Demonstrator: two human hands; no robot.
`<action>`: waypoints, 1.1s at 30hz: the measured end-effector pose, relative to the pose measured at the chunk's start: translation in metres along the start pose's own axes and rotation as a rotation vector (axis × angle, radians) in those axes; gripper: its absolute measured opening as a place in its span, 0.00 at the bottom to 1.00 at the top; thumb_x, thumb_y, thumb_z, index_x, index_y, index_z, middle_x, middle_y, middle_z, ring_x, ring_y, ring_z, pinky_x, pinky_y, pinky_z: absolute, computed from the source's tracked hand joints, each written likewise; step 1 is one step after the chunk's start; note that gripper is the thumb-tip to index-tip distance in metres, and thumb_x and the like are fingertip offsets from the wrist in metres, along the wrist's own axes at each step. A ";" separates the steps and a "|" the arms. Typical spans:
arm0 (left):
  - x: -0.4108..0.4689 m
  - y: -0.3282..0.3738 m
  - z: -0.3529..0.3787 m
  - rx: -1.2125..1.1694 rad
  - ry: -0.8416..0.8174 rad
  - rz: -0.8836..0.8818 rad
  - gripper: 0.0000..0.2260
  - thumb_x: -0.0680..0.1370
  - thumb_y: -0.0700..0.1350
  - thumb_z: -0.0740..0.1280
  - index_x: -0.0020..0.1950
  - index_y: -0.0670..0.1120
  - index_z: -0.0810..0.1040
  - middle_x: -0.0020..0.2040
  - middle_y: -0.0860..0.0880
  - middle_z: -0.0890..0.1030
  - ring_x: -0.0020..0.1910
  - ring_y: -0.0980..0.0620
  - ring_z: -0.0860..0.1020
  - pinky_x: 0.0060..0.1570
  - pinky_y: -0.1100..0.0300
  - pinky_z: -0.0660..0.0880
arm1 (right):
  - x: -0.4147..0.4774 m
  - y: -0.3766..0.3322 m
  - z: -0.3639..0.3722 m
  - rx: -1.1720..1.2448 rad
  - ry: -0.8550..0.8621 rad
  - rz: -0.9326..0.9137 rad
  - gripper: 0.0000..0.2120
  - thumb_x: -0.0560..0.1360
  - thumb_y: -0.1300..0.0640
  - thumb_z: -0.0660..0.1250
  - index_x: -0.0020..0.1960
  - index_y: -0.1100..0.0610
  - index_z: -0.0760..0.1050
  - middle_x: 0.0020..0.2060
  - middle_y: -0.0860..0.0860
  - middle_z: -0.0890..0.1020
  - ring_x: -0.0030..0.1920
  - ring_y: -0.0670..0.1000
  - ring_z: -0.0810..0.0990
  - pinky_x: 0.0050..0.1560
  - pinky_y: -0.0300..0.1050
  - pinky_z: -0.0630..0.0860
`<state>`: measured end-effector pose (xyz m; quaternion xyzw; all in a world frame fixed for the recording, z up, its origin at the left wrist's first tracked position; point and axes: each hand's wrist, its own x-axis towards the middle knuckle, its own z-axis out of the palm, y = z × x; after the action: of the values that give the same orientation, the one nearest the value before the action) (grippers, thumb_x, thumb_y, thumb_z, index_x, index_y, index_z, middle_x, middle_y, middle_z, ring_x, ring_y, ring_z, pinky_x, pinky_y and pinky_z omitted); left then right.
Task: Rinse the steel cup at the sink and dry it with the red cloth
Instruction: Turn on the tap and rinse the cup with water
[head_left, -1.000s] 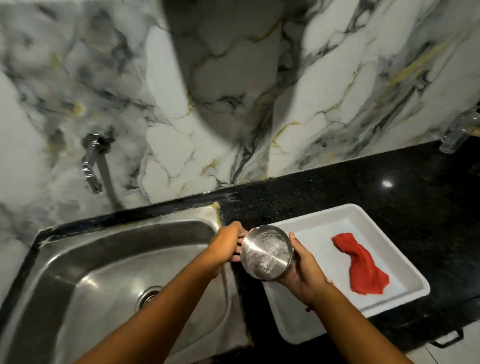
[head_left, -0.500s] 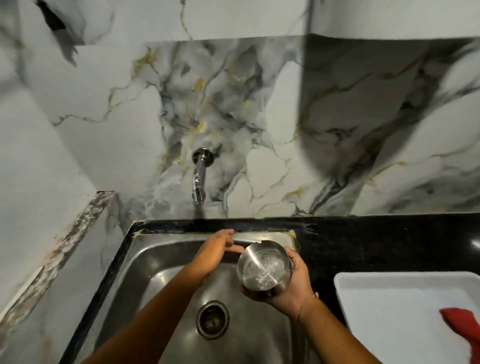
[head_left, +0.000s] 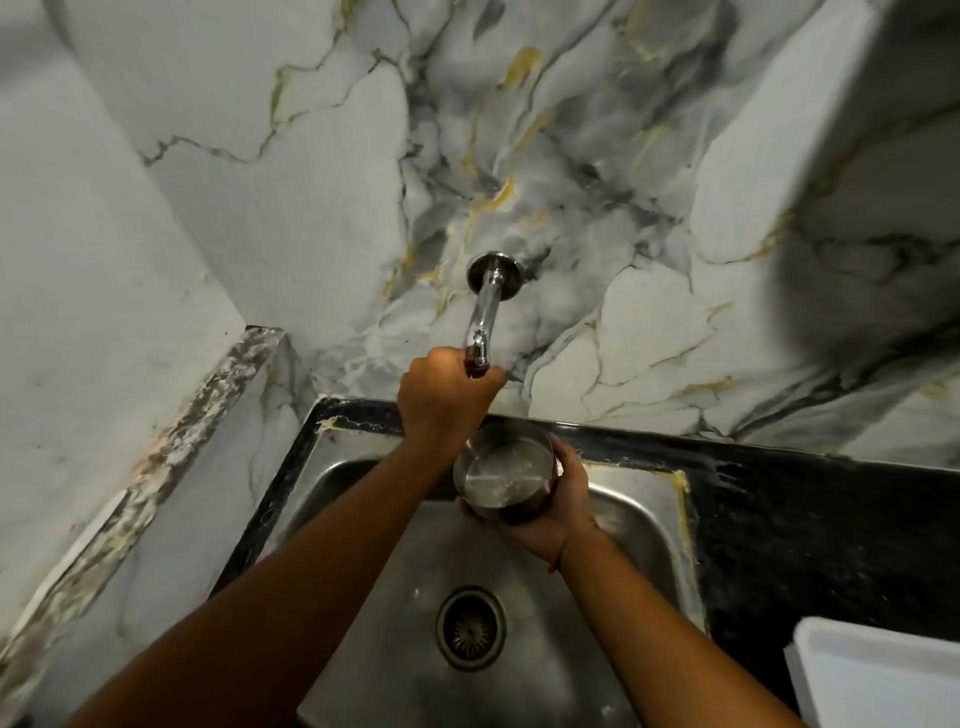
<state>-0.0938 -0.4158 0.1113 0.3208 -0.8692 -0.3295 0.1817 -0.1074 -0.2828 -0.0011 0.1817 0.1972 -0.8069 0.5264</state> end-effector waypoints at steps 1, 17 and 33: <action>0.001 0.000 0.002 -0.002 -0.018 0.009 0.14 0.71 0.55 0.69 0.36 0.44 0.79 0.27 0.51 0.76 0.28 0.53 0.74 0.28 0.61 0.64 | 0.006 0.001 0.000 -0.004 -0.015 0.016 0.35 0.67 0.40 0.70 0.70 0.55 0.75 0.68 0.63 0.76 0.70 0.68 0.71 0.69 0.72 0.65; 0.043 -0.027 -0.016 -0.236 -0.610 0.211 0.03 0.79 0.45 0.68 0.45 0.48 0.78 0.36 0.54 0.81 0.35 0.63 0.80 0.42 0.64 0.75 | 0.030 -0.001 -0.001 -0.007 0.078 0.019 0.33 0.67 0.39 0.70 0.66 0.56 0.77 0.65 0.64 0.78 0.66 0.69 0.73 0.65 0.71 0.70; 0.050 -0.030 -0.021 -0.222 -0.724 0.227 0.14 0.78 0.47 0.67 0.60 0.40 0.77 0.55 0.38 0.82 0.55 0.42 0.81 0.59 0.41 0.78 | 0.047 0.011 0.015 -0.182 -0.028 0.104 0.31 0.71 0.38 0.65 0.69 0.54 0.76 0.66 0.61 0.79 0.67 0.65 0.73 0.65 0.70 0.70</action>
<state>-0.1057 -0.4767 0.1107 0.0642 -0.8662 -0.4909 -0.0679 -0.1163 -0.3311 -0.0137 0.1318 0.2528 -0.7595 0.5847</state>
